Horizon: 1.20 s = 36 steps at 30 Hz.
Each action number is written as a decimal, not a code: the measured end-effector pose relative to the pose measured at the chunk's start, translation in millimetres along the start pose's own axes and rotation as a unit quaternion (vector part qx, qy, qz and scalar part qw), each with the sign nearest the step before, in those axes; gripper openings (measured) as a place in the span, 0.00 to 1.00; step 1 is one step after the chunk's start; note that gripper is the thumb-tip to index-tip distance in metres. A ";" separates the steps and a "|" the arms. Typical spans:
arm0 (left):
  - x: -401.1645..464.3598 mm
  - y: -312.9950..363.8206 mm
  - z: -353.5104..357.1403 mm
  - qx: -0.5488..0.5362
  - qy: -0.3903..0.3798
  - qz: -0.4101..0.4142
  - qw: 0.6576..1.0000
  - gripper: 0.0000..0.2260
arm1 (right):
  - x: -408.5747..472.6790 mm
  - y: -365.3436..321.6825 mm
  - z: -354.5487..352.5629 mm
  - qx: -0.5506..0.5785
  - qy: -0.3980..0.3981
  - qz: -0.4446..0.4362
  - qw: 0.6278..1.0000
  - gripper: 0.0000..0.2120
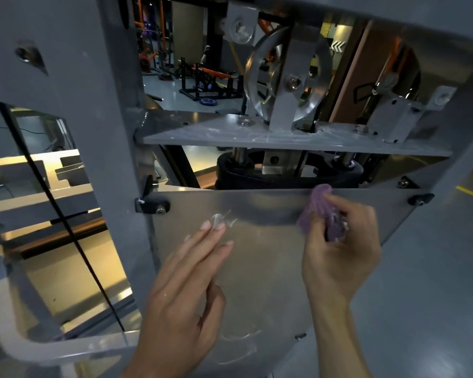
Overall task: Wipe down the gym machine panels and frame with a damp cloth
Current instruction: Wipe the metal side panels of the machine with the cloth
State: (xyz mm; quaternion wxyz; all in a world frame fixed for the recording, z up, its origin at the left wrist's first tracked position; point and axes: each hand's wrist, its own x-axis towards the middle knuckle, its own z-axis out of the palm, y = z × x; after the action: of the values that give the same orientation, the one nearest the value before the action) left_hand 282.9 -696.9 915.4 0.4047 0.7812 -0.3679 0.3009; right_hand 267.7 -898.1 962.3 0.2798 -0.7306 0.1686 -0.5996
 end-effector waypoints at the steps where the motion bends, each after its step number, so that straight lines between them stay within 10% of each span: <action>1: -1.5 -1.9 -1.6 0.007 0.006 -0.003 1.000 0.21 | -5.7 -8.1 5.4 -0.004 -0.007 -0.004 1.000 0.12; 31: -16.2 -44.3 -40.4 -0.016 -0.009 -0.060 0.998 0.20 | -50.9 -61.9 36.6 0.012 -0.092 -0.063 0.994 0.14; 36: -17.5 -47.2 -41.7 -0.026 -0.013 -0.060 0.998 0.19 | -31.4 -35.1 18.9 -0.022 0.000 -0.039 0.999 0.15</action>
State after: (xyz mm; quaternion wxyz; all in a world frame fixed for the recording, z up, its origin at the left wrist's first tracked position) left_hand 304.8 -636.6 903.1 0.4371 0.7953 -0.3330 0.2560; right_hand 275.9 -848.3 956.9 0.2402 -0.7422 0.1531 -0.6067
